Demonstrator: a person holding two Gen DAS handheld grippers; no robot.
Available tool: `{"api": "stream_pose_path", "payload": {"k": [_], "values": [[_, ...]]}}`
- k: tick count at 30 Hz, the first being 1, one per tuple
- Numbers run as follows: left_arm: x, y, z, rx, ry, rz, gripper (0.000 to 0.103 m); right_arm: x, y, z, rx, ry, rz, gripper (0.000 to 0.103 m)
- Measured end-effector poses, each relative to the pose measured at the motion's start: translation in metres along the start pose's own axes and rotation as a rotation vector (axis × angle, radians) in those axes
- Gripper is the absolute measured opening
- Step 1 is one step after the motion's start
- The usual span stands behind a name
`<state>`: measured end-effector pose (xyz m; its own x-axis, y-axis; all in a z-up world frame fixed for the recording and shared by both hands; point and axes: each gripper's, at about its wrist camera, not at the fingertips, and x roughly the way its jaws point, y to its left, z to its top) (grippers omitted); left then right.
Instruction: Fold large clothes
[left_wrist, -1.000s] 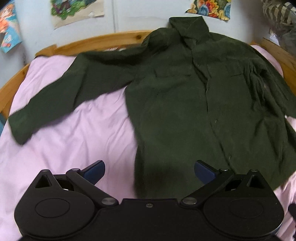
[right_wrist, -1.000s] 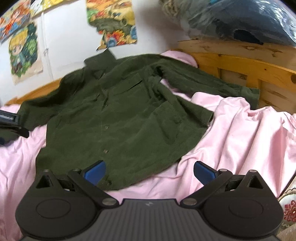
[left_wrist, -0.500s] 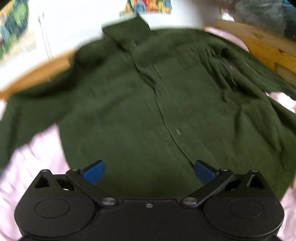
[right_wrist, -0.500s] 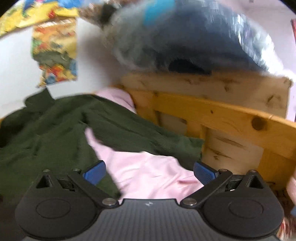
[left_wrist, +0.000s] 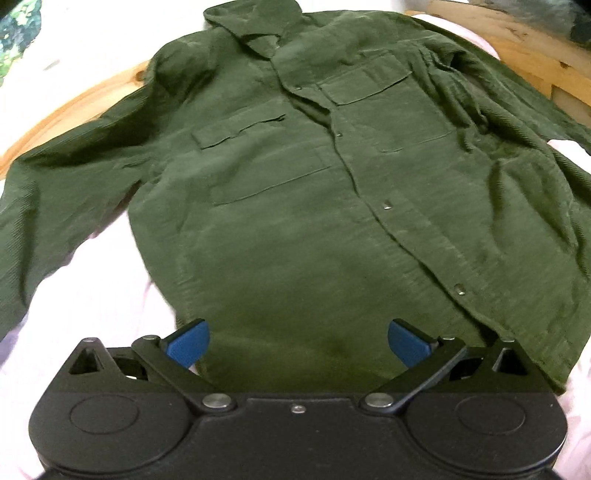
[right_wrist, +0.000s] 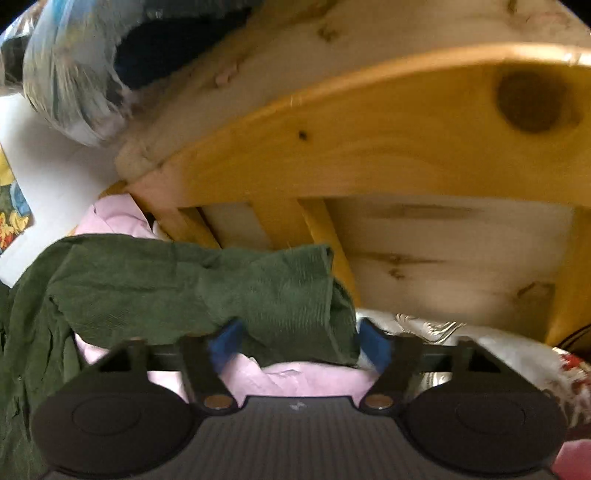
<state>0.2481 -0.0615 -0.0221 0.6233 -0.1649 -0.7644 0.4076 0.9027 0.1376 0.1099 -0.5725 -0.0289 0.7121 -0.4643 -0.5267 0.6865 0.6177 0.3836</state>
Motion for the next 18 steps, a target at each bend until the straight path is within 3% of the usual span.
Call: {"api": "stream_pose_path", "payload": {"k": [1,2,3,6,10,14,18], "values": [[0.002,0.0,0.0,-0.005,0.007,0.018,0.102,0.0,0.002,0.0,-0.012,-0.008,0.005,0.043],[-0.003,0.005,-0.006,-0.014,0.016,0.033,0.103,-0.003,0.006,-0.001,-0.032,-0.015,0.004,0.015],[-0.002,0.006,-0.007,-0.021,0.028,0.05,0.103,-0.006,0.01,-0.001,-0.057,-0.025,0.015,0.007],[0.002,0.006,-0.005,-0.051,0.046,0.054,0.102,-0.031,0.029,0.008,-0.091,-0.075,0.065,0.006],[0.0,-0.002,0.002,-0.036,0.016,0.043,0.102,-0.077,0.078,0.025,-0.261,-0.209,0.156,0.004],[-0.006,-0.01,0.006,0.013,-0.037,0.04,0.103,-0.118,0.145,0.049,-0.446,-0.286,0.306,0.004],[-0.017,-0.006,0.016,-0.04,-0.104,0.016,0.102,-0.148,0.221,0.065,-0.601,-0.35,0.454,0.004]]}}
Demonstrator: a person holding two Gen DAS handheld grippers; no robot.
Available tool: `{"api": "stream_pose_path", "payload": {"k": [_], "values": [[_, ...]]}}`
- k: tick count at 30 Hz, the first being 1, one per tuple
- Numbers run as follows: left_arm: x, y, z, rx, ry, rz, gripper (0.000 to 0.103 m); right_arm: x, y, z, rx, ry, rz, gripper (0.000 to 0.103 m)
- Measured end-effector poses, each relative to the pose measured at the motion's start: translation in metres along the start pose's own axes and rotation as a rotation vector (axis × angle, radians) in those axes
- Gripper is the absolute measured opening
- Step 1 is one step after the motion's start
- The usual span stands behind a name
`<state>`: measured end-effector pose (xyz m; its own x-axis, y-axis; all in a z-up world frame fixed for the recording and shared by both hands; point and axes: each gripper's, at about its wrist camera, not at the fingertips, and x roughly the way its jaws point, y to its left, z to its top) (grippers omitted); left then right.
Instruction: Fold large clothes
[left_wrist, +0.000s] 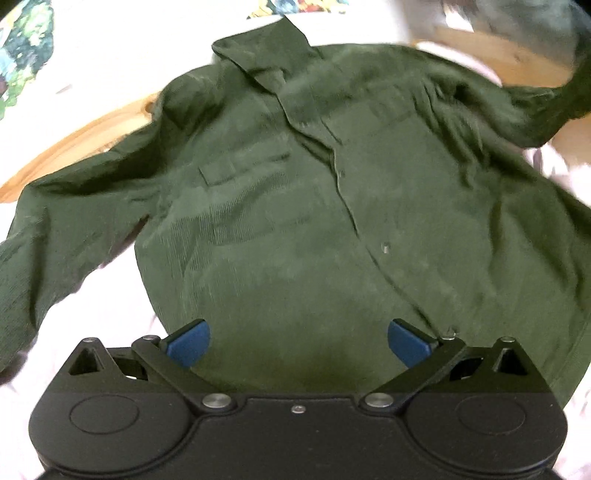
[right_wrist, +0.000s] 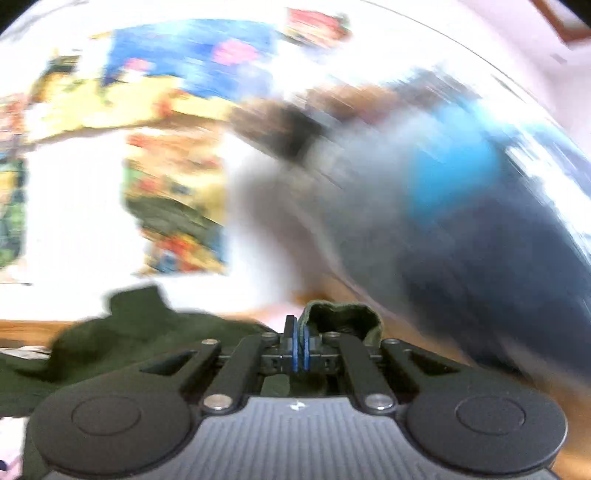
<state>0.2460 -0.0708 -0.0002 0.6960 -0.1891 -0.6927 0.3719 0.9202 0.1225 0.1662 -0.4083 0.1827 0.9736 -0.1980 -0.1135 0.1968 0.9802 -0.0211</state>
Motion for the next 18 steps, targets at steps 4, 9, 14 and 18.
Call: {"api": "stream_pose_path", "payload": {"k": [4,9,14,18], "values": [[-0.018,0.012,0.004,-0.041,-0.067,-0.002,0.103,0.015,0.08,0.031,-0.16,-0.055,0.181,0.003],[-0.029,0.033,-0.004,-0.078,-0.101,0.04,0.103,0.034,0.19,0.011,-0.315,-0.029,0.427,0.003],[-0.026,0.056,-0.015,-0.11,-0.049,0.077,0.102,0.067,0.281,-0.045,-0.379,0.11,0.639,0.004],[-0.024,0.073,-0.024,-0.094,-0.026,0.105,0.102,0.087,0.317,-0.094,-0.39,0.261,0.789,0.019]]}}
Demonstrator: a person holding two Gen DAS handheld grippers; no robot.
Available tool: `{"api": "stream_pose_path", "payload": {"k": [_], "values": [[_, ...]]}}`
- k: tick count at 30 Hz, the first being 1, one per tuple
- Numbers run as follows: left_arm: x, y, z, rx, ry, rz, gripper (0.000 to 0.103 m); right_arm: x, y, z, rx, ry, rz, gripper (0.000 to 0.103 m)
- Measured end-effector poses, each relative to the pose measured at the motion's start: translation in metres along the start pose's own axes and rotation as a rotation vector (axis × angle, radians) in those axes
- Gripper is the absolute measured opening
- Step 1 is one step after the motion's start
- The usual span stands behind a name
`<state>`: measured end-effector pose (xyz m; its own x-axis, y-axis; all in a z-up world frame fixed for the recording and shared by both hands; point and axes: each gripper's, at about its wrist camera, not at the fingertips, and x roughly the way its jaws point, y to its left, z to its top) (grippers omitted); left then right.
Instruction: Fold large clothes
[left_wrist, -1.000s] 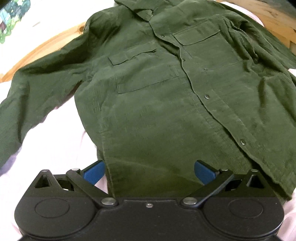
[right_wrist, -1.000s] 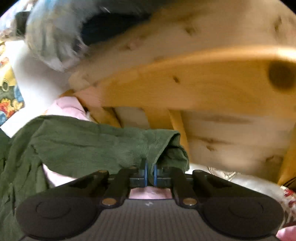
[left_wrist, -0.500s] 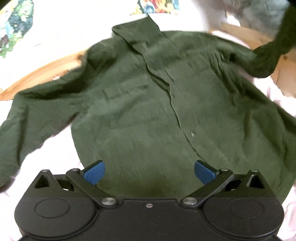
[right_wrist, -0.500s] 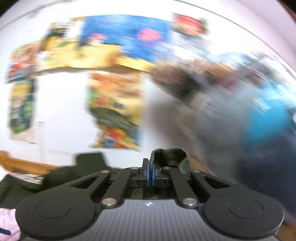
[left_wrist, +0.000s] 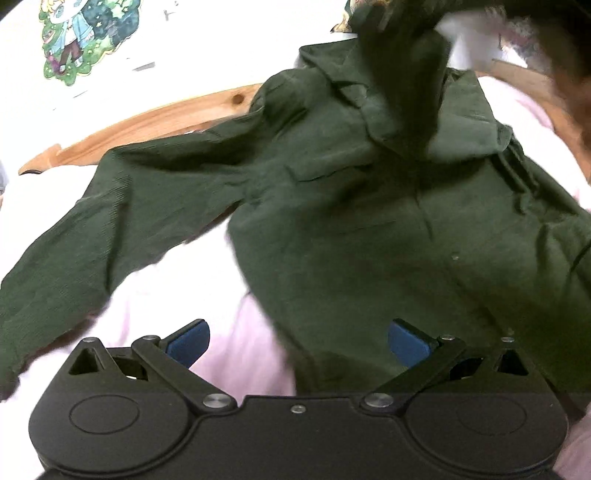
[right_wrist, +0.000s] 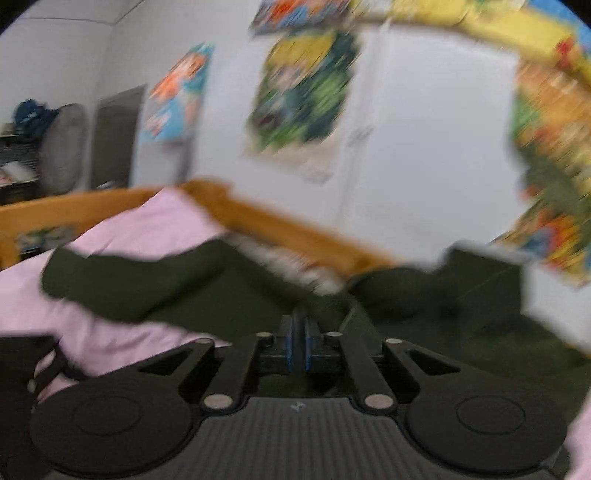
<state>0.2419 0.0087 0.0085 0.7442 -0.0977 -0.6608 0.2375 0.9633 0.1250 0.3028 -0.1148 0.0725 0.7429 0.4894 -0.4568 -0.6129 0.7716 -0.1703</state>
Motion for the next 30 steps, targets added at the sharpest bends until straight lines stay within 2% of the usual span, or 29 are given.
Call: {"api": "stream_pose_path", "payload": {"k": [2,4,6,8,11,12,14,16,17,19,21,22,23,24,25,28,30], "values": [[0.004,0.008,-0.001,0.006,0.005,0.016,0.102,0.004,-0.006,-0.015,0.018,0.01,0.043,0.067],[0.008,0.016,-0.002,0.004,0.006,0.023,0.102,-0.002,-0.017,-0.03,0.042,-0.005,0.076,0.084],[0.012,0.024,-0.003,-0.002,0.006,0.017,0.102,-0.016,-0.036,-0.042,0.059,-0.016,0.066,0.087],[0.019,0.031,-0.001,-0.01,0.001,0.001,0.102,-0.033,-0.067,-0.053,0.072,-0.043,-0.019,0.094],[0.029,0.04,0.004,-0.022,-0.019,-0.037,0.102,-0.045,-0.125,-0.067,0.108,-0.069,-0.242,0.1],[0.033,0.043,0.008,-0.032,-0.031,-0.052,0.102,-0.048,-0.152,-0.07,0.149,-0.071,-0.337,0.1],[0.041,0.045,0.017,-0.058,-0.063,-0.089,0.102,-0.044,-0.201,-0.076,0.246,-0.059,-0.468,0.099],[0.055,0.045,0.03,-0.087,-0.094,-0.124,0.102,-0.041,-0.254,-0.086,0.378,-0.07,-0.536,0.095],[0.061,0.042,0.036,-0.098,-0.104,-0.136,0.102,-0.037,-0.281,-0.091,0.454,-0.079,-0.541,0.087],[0.079,0.035,0.05,-0.114,-0.11,-0.164,0.102,-0.029,-0.328,-0.099,0.604,-0.075,-0.553,0.076],[0.098,0.024,0.06,-0.119,-0.117,-0.181,0.102,-0.02,-0.361,-0.104,0.696,-0.038,-0.512,0.07],[0.107,0.018,0.064,-0.117,-0.123,-0.185,0.102,-0.016,-0.37,-0.104,0.695,-0.012,-0.497,0.039],[0.118,0.011,0.068,-0.116,-0.129,-0.182,0.102,-0.012,-0.376,-0.101,0.675,0.015,-0.489,0.014],[0.127,0.005,0.071,-0.114,-0.131,-0.178,0.102,-0.011,-0.378,-0.098,0.65,0.033,-0.493,0.013],[0.136,-0.001,0.073,-0.106,-0.131,-0.174,0.102,-0.014,-0.377,-0.093,0.62,0.019,-0.498,0.007],[0.156,-0.022,0.078,-0.072,-0.147,-0.141,0.102,-0.021,-0.366,-0.069,0.423,-0.045,-0.576,0.006],[0.169,-0.033,0.079,-0.054,-0.151,-0.104,0.102,-0.018,-0.368,-0.069,0.385,-0.025,-0.601,0.007]]}}
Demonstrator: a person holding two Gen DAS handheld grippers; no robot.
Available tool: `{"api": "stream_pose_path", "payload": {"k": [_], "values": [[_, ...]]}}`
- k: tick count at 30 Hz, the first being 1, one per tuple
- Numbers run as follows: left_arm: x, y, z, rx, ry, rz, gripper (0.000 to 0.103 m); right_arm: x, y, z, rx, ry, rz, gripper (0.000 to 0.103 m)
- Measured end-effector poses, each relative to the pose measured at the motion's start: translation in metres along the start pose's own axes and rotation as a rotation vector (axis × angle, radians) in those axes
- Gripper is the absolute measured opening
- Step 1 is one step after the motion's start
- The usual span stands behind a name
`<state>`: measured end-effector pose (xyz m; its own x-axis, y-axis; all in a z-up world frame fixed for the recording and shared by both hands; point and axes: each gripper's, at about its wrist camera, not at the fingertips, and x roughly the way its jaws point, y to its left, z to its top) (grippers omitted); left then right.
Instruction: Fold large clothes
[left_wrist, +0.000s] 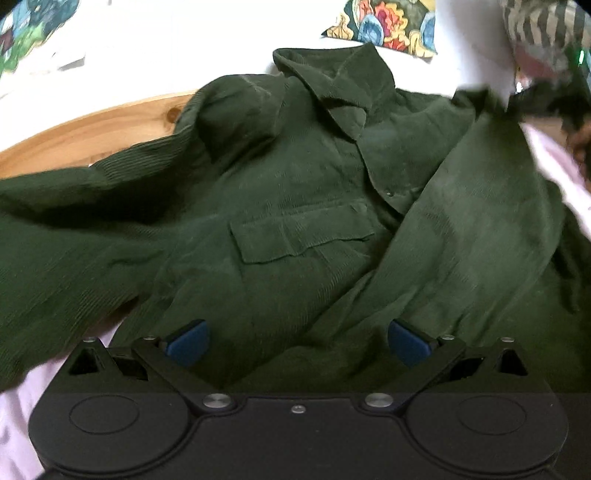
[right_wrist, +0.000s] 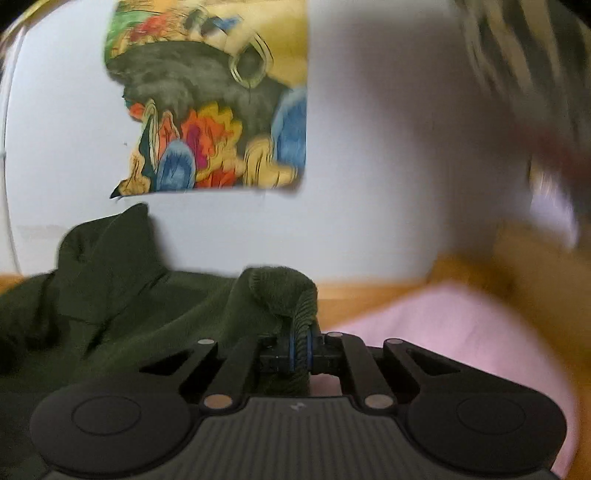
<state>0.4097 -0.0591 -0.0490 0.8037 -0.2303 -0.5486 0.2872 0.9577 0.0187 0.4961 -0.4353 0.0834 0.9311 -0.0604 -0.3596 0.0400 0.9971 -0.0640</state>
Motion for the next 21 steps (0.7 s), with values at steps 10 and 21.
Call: {"api": "stream_pose_path", "payload": {"k": [10,21], "values": [[0.031,0.004,-0.012,-0.066,0.017,0.033,0.103,-0.089,-0.008,-0.077,-0.243,0.131,0.172,0.088],[0.035,0.006,-0.016,-0.071,0.019,0.018,0.103,-0.081,0.062,-0.137,-0.767,0.073,-0.091,0.09]]}}
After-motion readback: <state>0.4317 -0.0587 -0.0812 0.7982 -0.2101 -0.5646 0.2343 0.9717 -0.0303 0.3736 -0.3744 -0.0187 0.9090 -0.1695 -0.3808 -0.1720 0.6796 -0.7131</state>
